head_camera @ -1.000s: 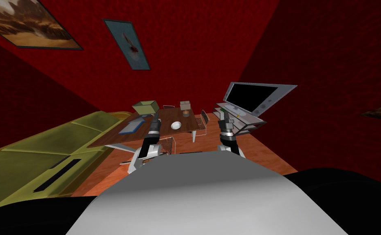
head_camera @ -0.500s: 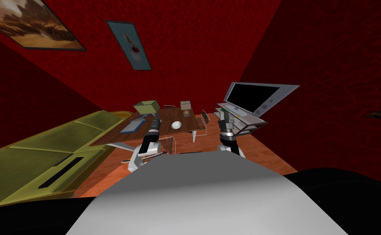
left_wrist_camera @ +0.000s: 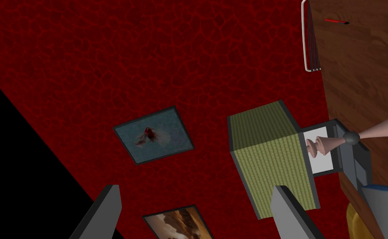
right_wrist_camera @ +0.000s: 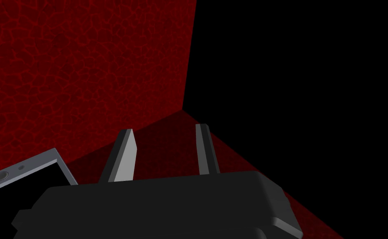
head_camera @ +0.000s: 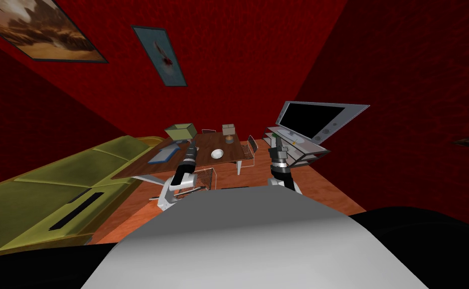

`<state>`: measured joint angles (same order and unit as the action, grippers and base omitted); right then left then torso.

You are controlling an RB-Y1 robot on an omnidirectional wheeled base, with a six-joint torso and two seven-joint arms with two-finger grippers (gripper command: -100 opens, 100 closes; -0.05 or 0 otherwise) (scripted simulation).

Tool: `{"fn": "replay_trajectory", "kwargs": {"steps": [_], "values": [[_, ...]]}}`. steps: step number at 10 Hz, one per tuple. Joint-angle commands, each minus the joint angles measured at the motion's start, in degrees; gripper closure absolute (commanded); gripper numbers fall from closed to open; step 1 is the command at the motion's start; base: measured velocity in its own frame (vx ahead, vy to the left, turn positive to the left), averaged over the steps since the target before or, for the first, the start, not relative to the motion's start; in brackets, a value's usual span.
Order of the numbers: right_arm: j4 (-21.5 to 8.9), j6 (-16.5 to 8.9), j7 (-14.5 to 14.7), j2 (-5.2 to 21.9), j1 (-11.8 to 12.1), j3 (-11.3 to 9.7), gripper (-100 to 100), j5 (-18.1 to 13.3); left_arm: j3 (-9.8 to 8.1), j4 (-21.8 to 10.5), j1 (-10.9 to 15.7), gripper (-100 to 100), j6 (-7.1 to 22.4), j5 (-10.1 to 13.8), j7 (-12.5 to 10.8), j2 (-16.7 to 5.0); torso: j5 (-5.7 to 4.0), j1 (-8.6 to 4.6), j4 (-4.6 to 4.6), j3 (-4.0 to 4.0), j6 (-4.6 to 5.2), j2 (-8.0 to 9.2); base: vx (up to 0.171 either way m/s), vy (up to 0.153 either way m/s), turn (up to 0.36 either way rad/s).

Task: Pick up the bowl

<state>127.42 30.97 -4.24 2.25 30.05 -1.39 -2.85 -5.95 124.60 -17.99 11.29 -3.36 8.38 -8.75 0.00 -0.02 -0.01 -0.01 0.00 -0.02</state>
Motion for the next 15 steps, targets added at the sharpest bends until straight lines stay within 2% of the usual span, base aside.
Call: {"fn": "replay_trajectory", "kwargs": {"steps": [1, 10, 15], "values": [[0.0, 0.0, 0.0, 0.0, 0.0, 0.0, 0, 0.0, -0.71, -0.98, 1.38, -100, 2.86, -0.25, -0.08, 0.07, 0.0, 0.0, 0.0, 0.0, 0.0, 0.0, 0.008, -0.006, 0.0], [0.0, 0.0, 0.0, 0.0, 0.0, 0.0, 0, 0.0, -3.03, -4.34, 5.42, -100, 16.52, -0.42, -0.59, 0.13, 0.0, -0.01, -0.02, -0.04, 0.01, -0.07, 0.015, -0.006, -0.015], [0.0, 0.0, 0.0, 0.0, 0.0, 0.0, 0, 0.0, -4.51, -7.38, 8.26, -100, 24.67, -0.04, -1.08, 0.08, 0.0, -0.01, -0.02, -0.05, -0.01, -0.07, 0.025, -0.007, -0.037]]}}
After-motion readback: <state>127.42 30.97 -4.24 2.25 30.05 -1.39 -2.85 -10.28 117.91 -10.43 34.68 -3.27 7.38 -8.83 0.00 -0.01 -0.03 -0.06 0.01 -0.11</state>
